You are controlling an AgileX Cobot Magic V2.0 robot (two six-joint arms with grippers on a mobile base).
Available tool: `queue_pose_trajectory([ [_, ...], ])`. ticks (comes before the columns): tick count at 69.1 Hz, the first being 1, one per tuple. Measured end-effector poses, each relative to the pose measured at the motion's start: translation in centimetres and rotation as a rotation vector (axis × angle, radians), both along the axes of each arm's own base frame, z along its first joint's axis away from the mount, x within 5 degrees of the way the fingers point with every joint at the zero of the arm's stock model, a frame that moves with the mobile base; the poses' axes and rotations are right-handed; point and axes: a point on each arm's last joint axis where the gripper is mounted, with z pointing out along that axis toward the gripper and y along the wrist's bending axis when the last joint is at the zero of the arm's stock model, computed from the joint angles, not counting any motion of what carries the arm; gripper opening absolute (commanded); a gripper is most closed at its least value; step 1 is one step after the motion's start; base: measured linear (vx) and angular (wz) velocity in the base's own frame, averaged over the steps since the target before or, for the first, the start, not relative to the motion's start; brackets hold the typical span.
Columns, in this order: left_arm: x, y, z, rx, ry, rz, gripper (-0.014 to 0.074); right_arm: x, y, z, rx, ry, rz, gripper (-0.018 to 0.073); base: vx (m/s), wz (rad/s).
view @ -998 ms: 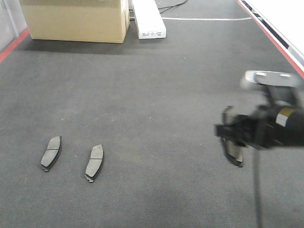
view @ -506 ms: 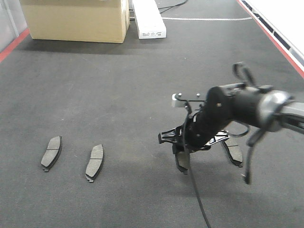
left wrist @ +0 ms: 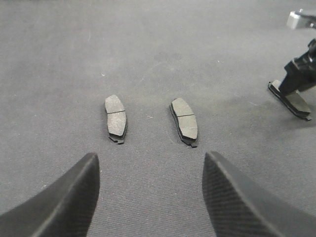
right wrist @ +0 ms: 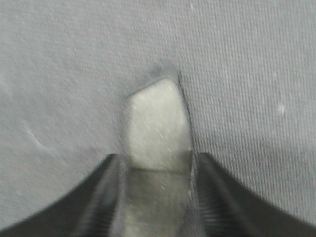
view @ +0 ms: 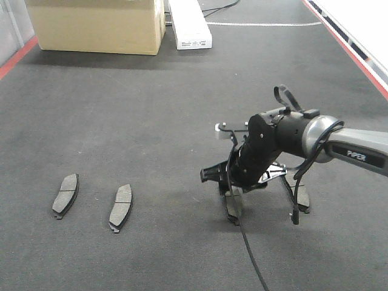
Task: Move and align brake pads A on conveyor
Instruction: 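Lower the right gripper's brake pad beside the other placed pad and open, then raise the open right gripper away from the placed pad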
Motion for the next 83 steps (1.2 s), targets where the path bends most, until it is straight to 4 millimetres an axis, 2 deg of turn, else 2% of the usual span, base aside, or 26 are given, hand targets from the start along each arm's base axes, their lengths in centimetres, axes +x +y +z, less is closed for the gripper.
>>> queue_pose_trajectory([
  [5, 0.0, -0.1, 0.0, -0.009, 0.004, -0.002, 0.0449, -0.1, -0.2, 1.1, -0.002, -0.033, 0.006, 0.0395, 0.0, 0.0],
  [16, 0.0, -0.1, 0.0, -0.016, 0.003, -0.004, 0.0449, -1.5, -1.1, 6.2, 0.004, -0.162, 0.024, 0.0382, 0.0, 0.0],
  [22, 0.0, -0.1, 0.0, -0.017, 0.002, -0.005, 0.0449, -3.3, -2.2, 8.9, -0.004, -0.233, 0.037, 0.038, 0.0, 0.0],
  [34, 0.0, -0.1, 0.1, -0.022, -0.012, -0.007, 0.0449, -7.9, -4.4, 12.6, 0.009, -0.363, 0.051, 0.038, 0.0, 0.0],
  [57, 0.2, -0.3, 0.6, -0.041, -0.069, -0.018, 0.0449, -18.6, -9.2, 15.9, 0.091, -0.609, 0.052, 0.038, 0.0, 0.0],
  [73, 0.3, -0.4, 0.9, -0.05, -0.094, -0.023, 0.0449, -25.8, -12.3, 15.9, 0.154, -0.777, 0.043, 0.038, 0.0, 0.0],
  [83, 0.3, -0.4, 0.9, -0.051, -0.096, -0.024, 0.0444, -29.5, -13.9, 15.4, 0.192, -0.887, 0.039, 0.038, 0.0, 0.0],
])
